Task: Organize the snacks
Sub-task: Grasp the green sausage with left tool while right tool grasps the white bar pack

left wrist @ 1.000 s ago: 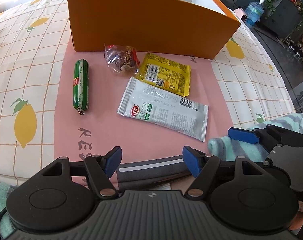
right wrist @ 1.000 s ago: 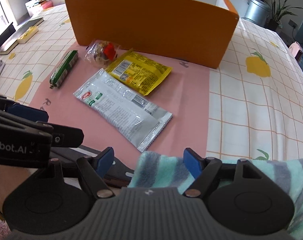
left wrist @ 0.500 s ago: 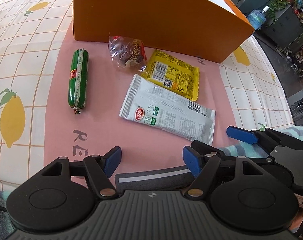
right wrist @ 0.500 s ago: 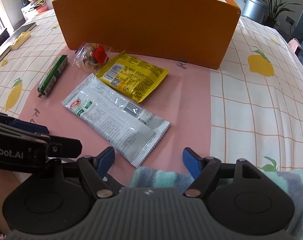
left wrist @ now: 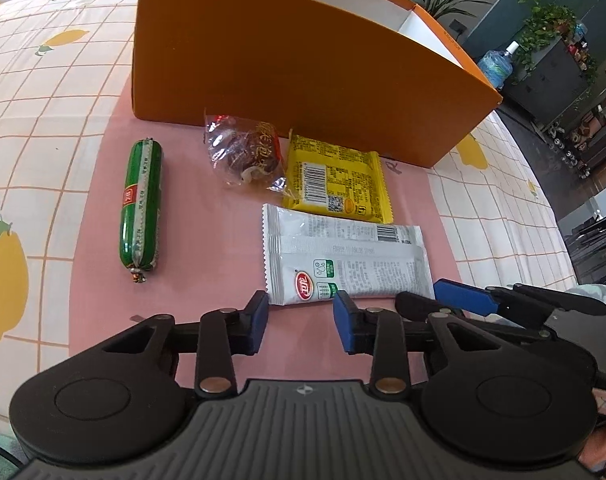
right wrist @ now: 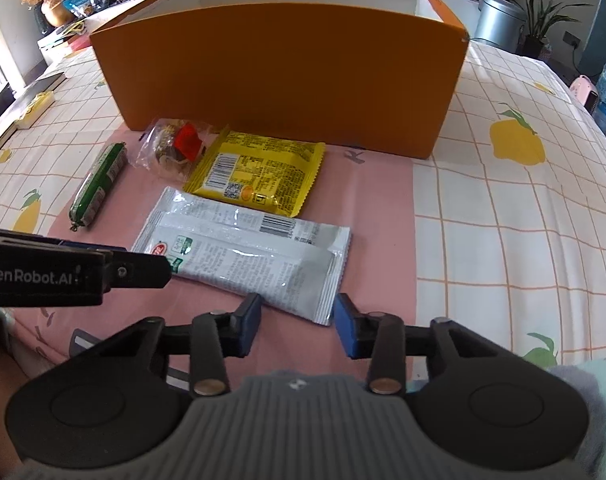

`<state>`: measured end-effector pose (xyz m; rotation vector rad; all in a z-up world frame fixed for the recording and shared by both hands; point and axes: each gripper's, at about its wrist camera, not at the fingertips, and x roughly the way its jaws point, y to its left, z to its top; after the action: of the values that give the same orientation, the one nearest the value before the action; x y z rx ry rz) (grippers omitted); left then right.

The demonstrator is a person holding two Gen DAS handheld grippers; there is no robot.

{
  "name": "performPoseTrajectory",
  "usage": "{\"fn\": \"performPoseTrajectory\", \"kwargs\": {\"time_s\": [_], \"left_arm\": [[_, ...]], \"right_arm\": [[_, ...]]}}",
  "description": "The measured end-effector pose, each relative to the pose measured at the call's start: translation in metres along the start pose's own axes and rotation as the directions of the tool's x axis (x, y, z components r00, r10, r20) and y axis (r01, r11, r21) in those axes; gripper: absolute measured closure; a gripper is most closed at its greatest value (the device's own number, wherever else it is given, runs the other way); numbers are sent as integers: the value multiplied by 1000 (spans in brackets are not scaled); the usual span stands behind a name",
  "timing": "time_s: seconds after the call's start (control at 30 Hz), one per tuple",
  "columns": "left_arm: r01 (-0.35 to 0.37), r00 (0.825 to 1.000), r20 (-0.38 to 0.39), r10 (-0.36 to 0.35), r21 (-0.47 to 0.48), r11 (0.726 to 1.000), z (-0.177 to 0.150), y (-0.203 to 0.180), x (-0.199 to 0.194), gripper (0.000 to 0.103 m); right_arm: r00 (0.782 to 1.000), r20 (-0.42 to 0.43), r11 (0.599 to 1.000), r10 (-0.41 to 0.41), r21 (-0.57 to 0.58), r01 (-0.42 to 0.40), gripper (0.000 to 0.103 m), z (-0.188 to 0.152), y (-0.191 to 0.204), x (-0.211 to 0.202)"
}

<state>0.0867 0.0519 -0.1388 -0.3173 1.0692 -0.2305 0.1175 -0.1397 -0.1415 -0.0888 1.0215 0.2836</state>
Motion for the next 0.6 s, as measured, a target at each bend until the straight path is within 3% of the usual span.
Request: {"fn": "performPoseTrajectory", "kwargs": {"time_s": [0.23, 0.43, 0.6], "left_arm": [[117, 993, -6, -116, 63, 991, -3, -14, 3, 65], [8, 996, 83, -13, 61, 998, 3, -16, -15, 60], [-126, 971, 208, 120, 14, 992, 12, -4, -33, 49]], "right_arm": [[999, 4, 982, -39, 184, 37, 68, 6, -25, 1], [1000, 13, 960, -22, 278, 18, 54, 3, -34, -9], [994, 9, 920, 106, 378, -101, 45, 4, -31, -9]]}}
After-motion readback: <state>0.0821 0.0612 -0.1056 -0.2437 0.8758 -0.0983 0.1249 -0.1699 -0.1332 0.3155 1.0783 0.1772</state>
